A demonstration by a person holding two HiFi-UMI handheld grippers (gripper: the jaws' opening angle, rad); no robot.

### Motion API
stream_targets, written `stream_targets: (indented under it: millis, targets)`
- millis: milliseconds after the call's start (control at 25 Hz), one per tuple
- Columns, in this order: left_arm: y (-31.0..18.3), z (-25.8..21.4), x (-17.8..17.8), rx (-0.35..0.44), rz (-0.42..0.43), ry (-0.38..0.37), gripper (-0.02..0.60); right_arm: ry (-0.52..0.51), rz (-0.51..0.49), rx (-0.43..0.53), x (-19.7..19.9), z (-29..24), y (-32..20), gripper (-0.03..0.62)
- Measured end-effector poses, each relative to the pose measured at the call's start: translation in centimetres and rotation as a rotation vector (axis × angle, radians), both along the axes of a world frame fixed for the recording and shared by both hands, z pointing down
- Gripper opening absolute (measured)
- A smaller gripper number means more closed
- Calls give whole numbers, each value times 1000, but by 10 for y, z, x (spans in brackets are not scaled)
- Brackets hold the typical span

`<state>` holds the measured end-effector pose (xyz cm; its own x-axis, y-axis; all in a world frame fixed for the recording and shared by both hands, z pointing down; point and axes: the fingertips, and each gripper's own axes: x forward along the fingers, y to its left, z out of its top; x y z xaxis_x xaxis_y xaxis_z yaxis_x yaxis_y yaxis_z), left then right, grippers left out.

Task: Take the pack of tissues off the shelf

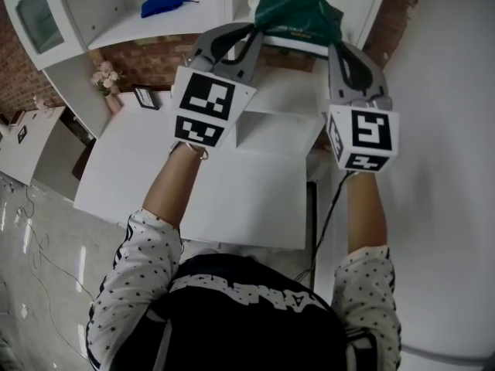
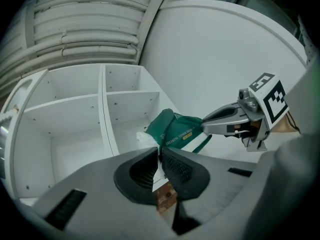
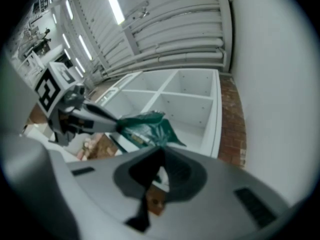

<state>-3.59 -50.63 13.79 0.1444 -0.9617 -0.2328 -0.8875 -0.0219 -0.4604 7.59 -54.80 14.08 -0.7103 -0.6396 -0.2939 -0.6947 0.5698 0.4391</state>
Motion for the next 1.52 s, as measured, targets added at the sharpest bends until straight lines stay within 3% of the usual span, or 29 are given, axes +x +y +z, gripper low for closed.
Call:
stream_targets:
  millis: [280,600,1040,1520]
  targets:
    - [29,-13,5,38,-20,-3,52,-46,-45,1,5,-9,27,41]
    - [50,47,6,46,-55,-8,52,-73,-86,16,5,49,50,41]
    - [83,89,7,-5,-70,53,52,-43,-76,27,6,89,83,41]
    - [104,134,-14,-81,-52,83,52,0,-58,-67,-14,138,107,41]
